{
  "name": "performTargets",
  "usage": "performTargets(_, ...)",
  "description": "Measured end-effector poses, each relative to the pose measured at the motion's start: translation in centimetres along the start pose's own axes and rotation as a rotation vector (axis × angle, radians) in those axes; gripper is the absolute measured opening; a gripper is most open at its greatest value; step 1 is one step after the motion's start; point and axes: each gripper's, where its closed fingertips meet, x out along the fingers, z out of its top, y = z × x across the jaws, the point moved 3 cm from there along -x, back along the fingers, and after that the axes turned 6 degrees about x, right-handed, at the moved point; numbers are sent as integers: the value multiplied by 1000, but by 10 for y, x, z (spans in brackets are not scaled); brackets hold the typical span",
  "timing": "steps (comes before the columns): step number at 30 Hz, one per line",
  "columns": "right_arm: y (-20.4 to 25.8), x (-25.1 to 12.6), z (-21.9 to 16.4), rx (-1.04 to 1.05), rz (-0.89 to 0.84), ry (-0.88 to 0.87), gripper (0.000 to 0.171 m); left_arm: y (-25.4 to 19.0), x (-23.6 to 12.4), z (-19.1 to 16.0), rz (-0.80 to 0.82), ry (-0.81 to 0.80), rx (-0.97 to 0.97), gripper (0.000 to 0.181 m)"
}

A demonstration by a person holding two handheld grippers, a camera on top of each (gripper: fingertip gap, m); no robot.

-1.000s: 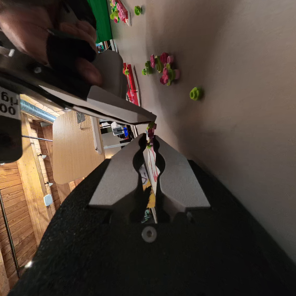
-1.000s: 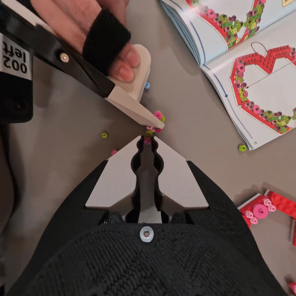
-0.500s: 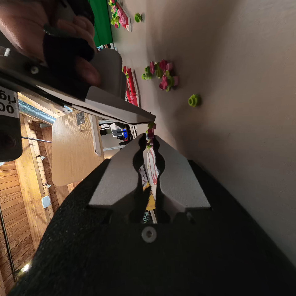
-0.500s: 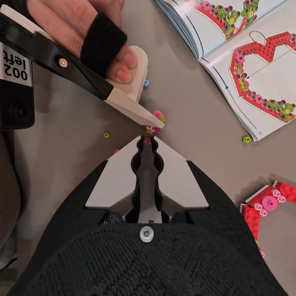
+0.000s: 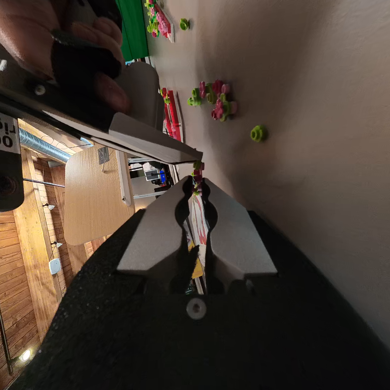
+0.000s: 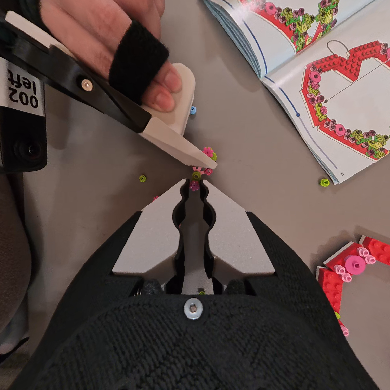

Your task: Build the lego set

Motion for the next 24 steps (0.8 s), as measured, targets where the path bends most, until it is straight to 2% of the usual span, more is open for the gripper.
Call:
performTargets(13, 2, -5, 3, -3, -14, -25, 10, -2, 1, 1, -22, -10, -33, 5)
performTargets(17, 2, -8, 4, -31, -35, -53, 18, -3, 2, -1, -45, -5, -83, 6)
performTargets(20, 5, -12, 10, -169, -84, -129, 30, -3, 5, -8, -94, 21, -232, 5)
performTargets(24, 1, -14, 14, -512, -368, -179, 31, -3, 6, -12, -169, -6, -481, 6)
